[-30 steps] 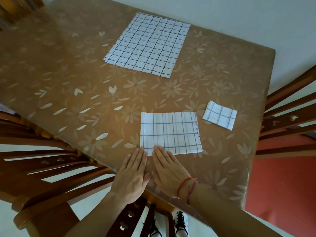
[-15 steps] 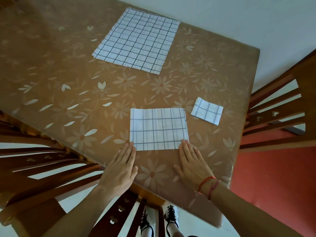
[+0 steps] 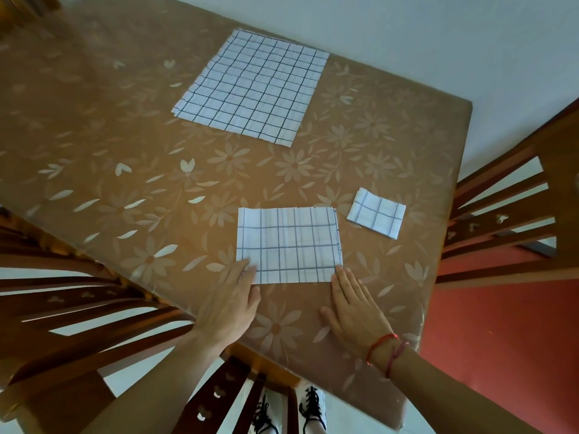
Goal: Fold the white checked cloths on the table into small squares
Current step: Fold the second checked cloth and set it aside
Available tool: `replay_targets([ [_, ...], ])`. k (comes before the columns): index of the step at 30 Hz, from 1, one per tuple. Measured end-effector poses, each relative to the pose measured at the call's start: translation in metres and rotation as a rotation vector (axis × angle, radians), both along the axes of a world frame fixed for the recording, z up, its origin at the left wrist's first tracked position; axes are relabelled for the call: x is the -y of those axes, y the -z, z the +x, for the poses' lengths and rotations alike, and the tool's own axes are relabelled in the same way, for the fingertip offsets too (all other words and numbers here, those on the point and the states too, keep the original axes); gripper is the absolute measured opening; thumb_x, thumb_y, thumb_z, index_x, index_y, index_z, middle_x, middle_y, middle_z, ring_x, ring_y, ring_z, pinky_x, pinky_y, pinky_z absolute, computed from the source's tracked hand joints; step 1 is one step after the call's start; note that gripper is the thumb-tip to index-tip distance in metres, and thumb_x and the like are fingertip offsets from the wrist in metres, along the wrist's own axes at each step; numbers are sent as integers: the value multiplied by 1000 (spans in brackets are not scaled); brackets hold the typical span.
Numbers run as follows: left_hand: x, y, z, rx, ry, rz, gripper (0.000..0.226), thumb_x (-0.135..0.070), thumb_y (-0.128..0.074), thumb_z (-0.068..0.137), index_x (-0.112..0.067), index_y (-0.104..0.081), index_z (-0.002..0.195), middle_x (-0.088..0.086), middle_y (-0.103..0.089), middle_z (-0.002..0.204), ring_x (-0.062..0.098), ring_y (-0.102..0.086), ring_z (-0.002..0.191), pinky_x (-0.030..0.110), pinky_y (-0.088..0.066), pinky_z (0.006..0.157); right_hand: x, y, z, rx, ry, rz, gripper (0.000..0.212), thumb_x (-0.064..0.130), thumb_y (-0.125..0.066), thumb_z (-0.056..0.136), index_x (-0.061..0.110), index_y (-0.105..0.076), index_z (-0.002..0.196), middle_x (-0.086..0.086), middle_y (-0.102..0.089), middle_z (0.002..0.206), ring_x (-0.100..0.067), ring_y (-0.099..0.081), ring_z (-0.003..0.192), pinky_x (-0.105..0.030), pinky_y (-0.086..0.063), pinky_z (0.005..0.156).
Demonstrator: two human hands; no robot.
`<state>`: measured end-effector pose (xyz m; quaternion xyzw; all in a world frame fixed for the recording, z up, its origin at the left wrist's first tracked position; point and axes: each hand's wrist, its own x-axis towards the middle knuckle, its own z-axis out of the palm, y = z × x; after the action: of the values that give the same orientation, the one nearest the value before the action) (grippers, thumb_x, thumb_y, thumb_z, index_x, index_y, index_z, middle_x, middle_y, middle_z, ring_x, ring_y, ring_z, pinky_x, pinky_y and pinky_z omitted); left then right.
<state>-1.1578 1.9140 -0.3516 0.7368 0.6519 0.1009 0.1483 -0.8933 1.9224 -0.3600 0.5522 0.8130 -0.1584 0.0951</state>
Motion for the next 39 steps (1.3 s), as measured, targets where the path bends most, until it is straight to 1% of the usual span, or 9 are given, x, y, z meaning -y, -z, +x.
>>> replay_targets([
  [5, 0, 6, 18, -132, 104, -36, 40, -32, -57, 93, -16, -60, 130, 4, -48, 146, 19, -48, 133, 39, -49, 95, -3, -7, -6, -99, 93, 4, 80, 55, -7, 88, 9, -14, 152, -4, -1, 161, -17, 2, 148, -27, 4, 116],
  [9, 3, 14, 20, -171, 90, -19, 43, -31, -71, 84, -19, -63, 124, 3, -54, 140, 19, -53, 129, 39, -52, 91, -13, -10, -7, -266, 154, 37, 63, 48, -29, 92, 6, -46, 136, -7, -35, 148, -23, -33, 135, -32, -28, 116],
  [13, 3, 18, 19, -156, 90, 10, 44, -29, -75, 80, -21, -63, 122, 1, -55, 140, 18, -53, 129, 34, -52, 89, -47, -24, -15, -560, 426, 86, 10, 24, -57, 89, 19, -63, 94, 7, -57, 92, -13, -52, 90, -8, -37, 79],
  [16, 2, 20, 19, -133, 79, -5, 42, -30, -72, 84, -24, -61, 124, -1, -52, 142, 16, -49, 132, 38, -51, 93, -79, -32, -21, -690, 773, -82, 12, 24, -55, 85, 22, -57, 73, 10, -57, 68, -12, -54, 68, -17, -40, 58],
  [20, 2, 25, 17, -87, 71, -24, 39, -29, -60, 92, -24, -54, 130, -2, -43, 149, 16, -39, 139, 44, -47, 101, -109, -32, -29, -721, 994, -204, 27, 26, -55, 79, -1, -57, 77, -4, -52, 67, -21, -50, 65, -31, -41, 61],
  [25, 2, 27, 17, -64, 64, -23, 38, -31, -55, 93, -25, -52, 130, -3, -42, 150, 15, -37, 140, 46, -46, 102, -127, -37, -39, -824, 1139, -334, 26, 32, -66, 71, 12, -53, 61, -3, -49, 54, -23, -48, 54, -36, -43, 60],
  [29, 3, 28, 16, -46, 67, -10, 39, -31, -54, 94, -25, -50, 132, -3, -41, 151, 15, -36, 141, 46, -44, 103, -134, -38, -38, -843, 1100, -328, 17, 31, -73, 79, 23, -59, 73, 5, -60, 73, -12, -56, 67, -31, -47, 72],
  [35, 4, 31, 13, 16, 73, 4, 43, -28, -60, 92, -22, -51, 134, -1, -42, 151, 17, -38, 140, 41, -44, 103, -146, -36, -40, -657, 995, -289, 30, 34, -75, 76, 11, -60, 63, -5, -57, 62, -22, -57, 65, -33, -50, 68],
  [39, 3, 29, 11, 42, 91, 6, 43, -28, -56, 94, -21, -46, 135, -2, -38, 152, 16, -35, 141, 37, -44, 105, -143, -36, -38, -684, 951, -270, 12, 25, -72, 78, 13, -72, 76, -7, -71, 78, -24, -67, 77, -34, -57, 76],
])
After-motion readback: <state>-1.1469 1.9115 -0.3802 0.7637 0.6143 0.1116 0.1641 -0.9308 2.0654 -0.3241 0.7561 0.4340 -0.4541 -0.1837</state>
